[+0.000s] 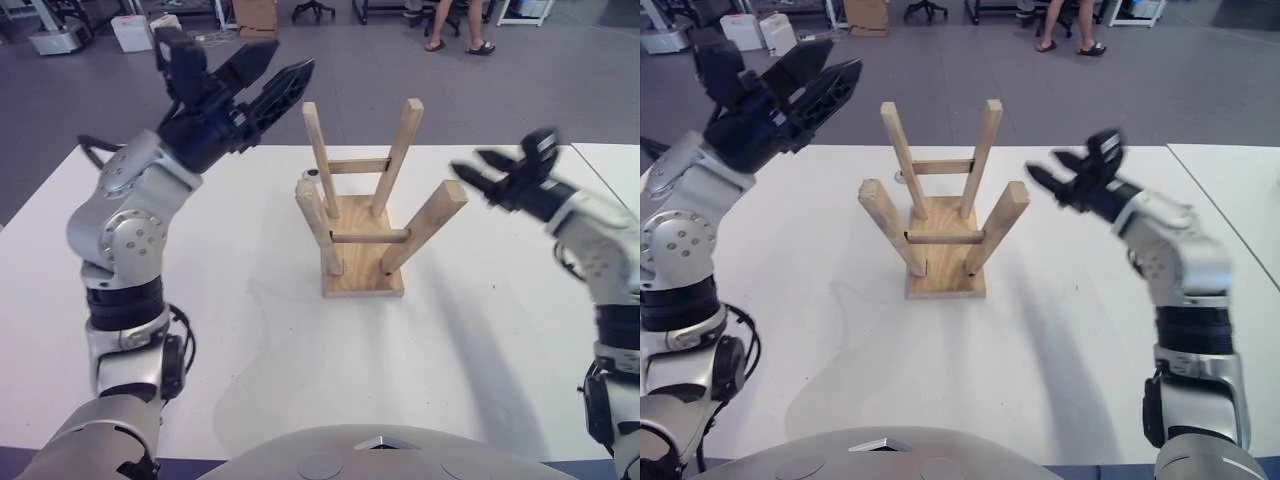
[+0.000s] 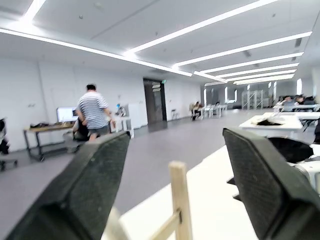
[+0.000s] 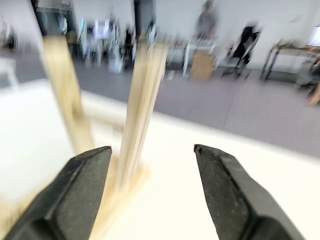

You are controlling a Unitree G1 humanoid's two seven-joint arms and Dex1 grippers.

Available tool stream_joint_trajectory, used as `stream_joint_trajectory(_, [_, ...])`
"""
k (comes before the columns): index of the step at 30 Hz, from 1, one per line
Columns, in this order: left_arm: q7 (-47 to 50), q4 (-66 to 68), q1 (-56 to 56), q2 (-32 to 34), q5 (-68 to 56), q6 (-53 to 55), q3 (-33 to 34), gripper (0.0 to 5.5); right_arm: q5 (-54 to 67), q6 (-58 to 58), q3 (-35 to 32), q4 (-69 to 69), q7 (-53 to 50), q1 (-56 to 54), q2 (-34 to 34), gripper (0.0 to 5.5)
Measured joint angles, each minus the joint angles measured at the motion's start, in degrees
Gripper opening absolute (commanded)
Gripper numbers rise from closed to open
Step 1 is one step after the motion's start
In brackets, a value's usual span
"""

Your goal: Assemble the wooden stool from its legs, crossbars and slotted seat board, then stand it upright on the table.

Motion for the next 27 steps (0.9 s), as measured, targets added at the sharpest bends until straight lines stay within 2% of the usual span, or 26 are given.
stream_joint_trajectory(2, [-2.5,3.5,9.3,3.2,5.3,-2.1,-0.3,3.41,0.5,-1.4,3.8,0.3,5.4,1.4,4.8,3.09])
stream_joint_trajectory(4, [-5.6,6.3,15.8,6.2,9.8,-4.9,-1.0,3.41,1.9,-0.8,6.1,-6.3,8.6,3.4,6.1,3.09])
stream_joint_trajectory(6, [-9.0,9.1,23.9,10.4,14.1,-5.9,-1.9,3.41,2.4,0.8,10.5,-17.6,8.7,10.2,6.2,3.09])
stream_joint_trajectory(8, [-10.1,8.7,28.5,11.8,16.8,-6.4,-3.4,3.41,-0.3,1.8,12.3,-24.7,5.5,17.1,5.4,3.09])
stream_joint_trajectory(11, [-13.4,4.7,35.9,15.3,20.6,-6.5,-6.7,3.41,-1.0,4.2,3.9,-32.7,2.5,29.9,-0.8,3.09])
stream_joint_trajectory(13, [-15.2,2.7,38.0,17.9,24.1,-6.7,-10.0,3.41,-0.7,3.8,-2.7,-31.2,3.0,34.7,-4.0,3.09])
stream_joint_trajectory(15, [-16.4,2.3,37.5,18.5,27.5,-7.1,-14.1,3.41,-5.5,0.7,-3.9,-17.5,0.4,29.4,-4.0,3.09])
stream_joint_trajectory(18, [-16.5,3.2,34.3,18.4,30.6,-8.7,-17.7,3.41,-10.8,-3.6,-3.3,2.0,-3.0,15.8,-1.5,3.09])
stream_joint_trajectory(23, [-16.6,5.8,26.8,18.1,36.1,-11.9,-23.5,3.41,-21.0,-18.4,3.6,35.3,-4.6,-7.7,7.4,3.09])
stream_joint_trajectory(25, [-16.3,8.0,23.5,17.6,39.3,-13.0,-26.5,3.41,-25.3,-27.1,6.9,47.2,-0.6,-14.9,10.3,3.09])
stream_joint_trajectory(27, [-14.9,9.0,22.3,16.4,41.0,-13.0,-27.7,3.41,-26.4,-33.0,8.4,51.5,5.5,-15.8,12.1,3.09])
